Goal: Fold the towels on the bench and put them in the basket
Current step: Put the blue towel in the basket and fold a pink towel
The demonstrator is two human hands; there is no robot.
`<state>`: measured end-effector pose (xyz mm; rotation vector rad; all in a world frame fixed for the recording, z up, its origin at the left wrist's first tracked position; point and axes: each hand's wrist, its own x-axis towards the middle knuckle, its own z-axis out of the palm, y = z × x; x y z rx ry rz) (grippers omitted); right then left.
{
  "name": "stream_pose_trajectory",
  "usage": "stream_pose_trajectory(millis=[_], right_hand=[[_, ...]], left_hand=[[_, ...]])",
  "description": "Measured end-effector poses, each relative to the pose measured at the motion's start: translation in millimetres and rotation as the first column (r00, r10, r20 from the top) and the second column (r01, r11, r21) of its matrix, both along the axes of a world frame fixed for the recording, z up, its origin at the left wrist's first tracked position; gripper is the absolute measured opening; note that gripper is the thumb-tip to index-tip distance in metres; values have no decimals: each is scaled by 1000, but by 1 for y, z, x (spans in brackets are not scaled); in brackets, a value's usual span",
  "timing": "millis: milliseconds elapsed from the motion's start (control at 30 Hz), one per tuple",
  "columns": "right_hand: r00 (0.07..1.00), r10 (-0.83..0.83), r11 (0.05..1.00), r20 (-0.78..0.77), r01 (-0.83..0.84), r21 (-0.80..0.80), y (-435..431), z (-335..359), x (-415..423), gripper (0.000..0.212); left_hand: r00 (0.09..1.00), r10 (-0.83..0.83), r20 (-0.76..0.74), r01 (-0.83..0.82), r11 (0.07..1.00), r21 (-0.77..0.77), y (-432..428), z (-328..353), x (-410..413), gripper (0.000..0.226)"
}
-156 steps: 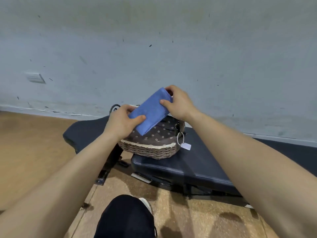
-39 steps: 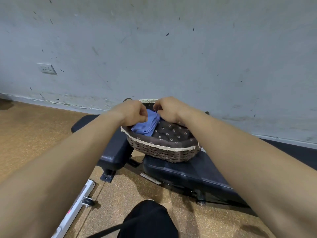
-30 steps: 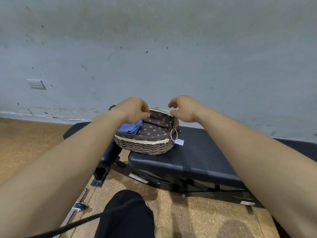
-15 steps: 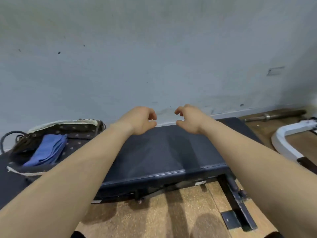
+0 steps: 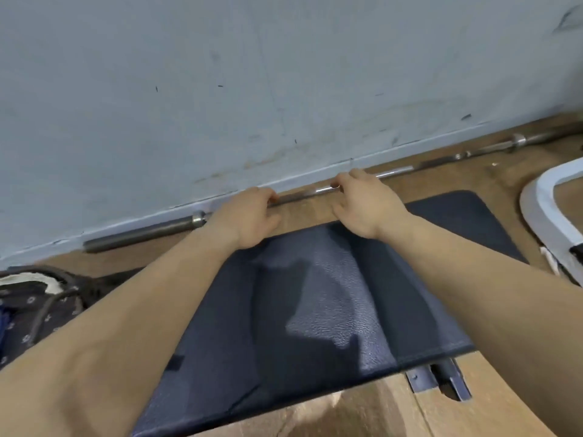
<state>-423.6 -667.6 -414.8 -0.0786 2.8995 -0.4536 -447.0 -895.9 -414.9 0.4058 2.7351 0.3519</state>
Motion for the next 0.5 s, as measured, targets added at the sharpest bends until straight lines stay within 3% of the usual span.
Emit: stream_pose_trajectory(millis=[200,333,500], right_hand=[[990,18,1000,141,-19,5,20,81,27,48],[986,19,1000,168,-19,-5,57,189,41,49],[979,-93,992,184,108,-70,126,338,73,50]], left_hand=[[990,-2,139,5,1000,-21,18,84,18,50],[985,23,169,-15,999,-51,53,195,28,47],[983,-25,182,45,994,-102,116,338,54,39]])
